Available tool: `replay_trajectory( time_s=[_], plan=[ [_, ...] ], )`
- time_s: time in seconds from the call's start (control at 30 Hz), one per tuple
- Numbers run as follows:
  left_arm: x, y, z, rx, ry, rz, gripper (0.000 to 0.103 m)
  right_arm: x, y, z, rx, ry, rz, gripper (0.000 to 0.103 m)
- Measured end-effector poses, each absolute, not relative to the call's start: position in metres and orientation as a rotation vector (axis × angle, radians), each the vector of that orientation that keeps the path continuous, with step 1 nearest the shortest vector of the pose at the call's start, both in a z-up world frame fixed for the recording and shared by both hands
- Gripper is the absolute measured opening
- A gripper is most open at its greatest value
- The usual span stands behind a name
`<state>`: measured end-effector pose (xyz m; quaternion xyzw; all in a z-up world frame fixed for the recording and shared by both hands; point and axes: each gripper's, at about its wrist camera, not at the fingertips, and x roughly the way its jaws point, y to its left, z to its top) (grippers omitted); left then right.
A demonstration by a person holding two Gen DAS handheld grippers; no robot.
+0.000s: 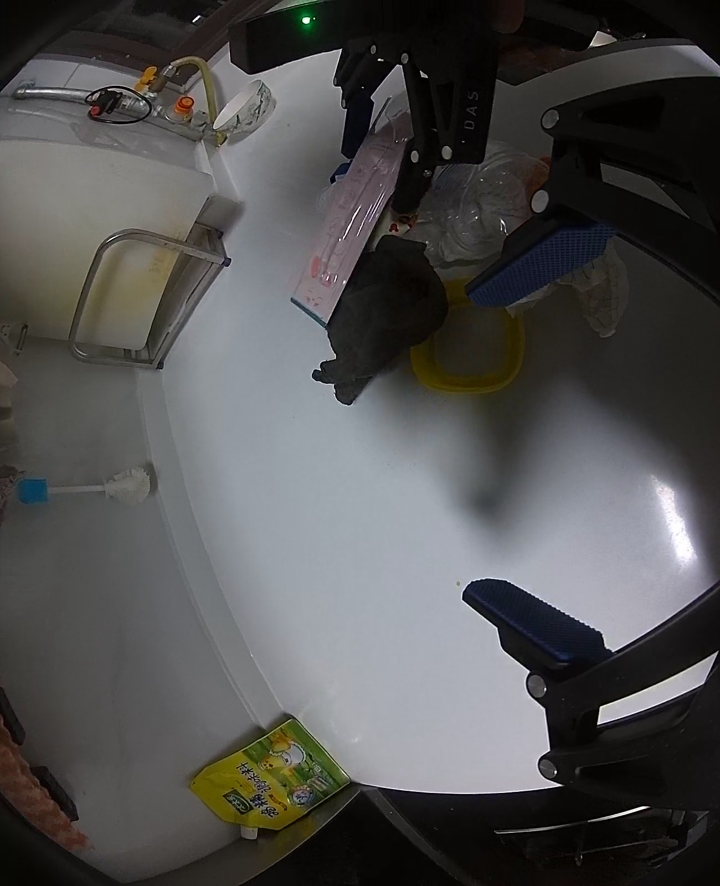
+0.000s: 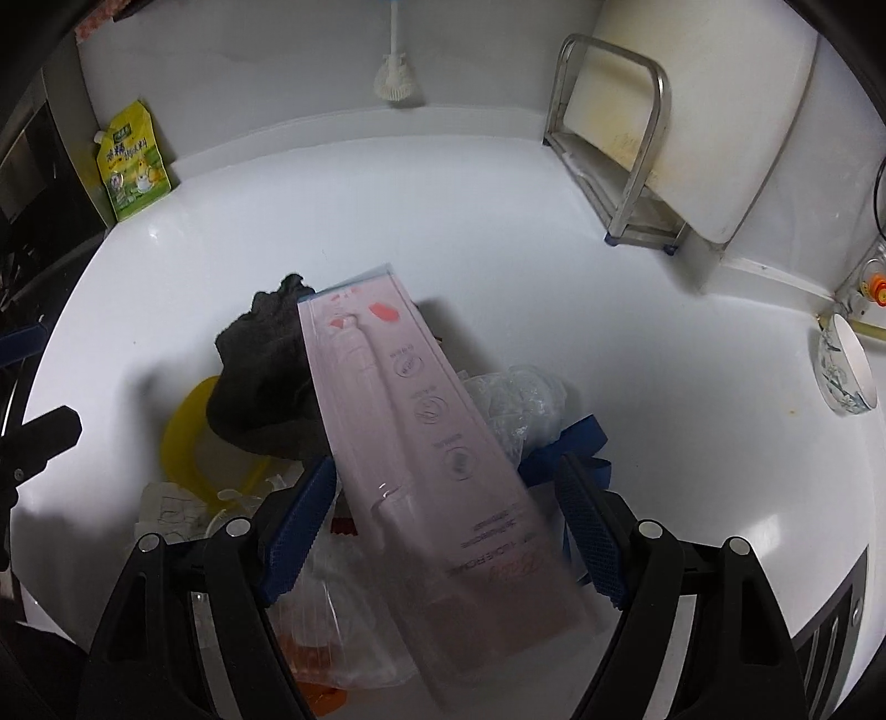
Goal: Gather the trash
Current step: 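Grasp and lift the black glove with the left tool while the right tool lifts the pink box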
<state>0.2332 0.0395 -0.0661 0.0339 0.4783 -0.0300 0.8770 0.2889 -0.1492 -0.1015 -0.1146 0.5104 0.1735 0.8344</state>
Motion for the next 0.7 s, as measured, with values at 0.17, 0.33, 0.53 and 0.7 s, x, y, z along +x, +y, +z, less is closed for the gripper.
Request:
replay_trajectory(
  time_s=[0.17,0.33,0.53,0.7],
  plan=[
    [0.238,0.039,-0.07,0.068,1.008,-0.066,0.097,0.284,-0.144,-0.103,-0.276,1.071,0.386,0.076],
    [0.239,0.037,-0.069,0.071,1.009,-0.081,0.097,0.288,-0.143,-0.102,-0.275,1.088,0.404,0.059],
    [0.24,0.039,-0.067,0.063,1.007,-0.086,0.097,0.287,-0.147,-0.093,-0.235,1.074,0.399,0.055],
    [0.241,0.04,-0.068,0.056,1.009,-0.092,0.097,0.282,-0.157,-0.085,-0.182,1.047,0.373,0.053]
  ],
)
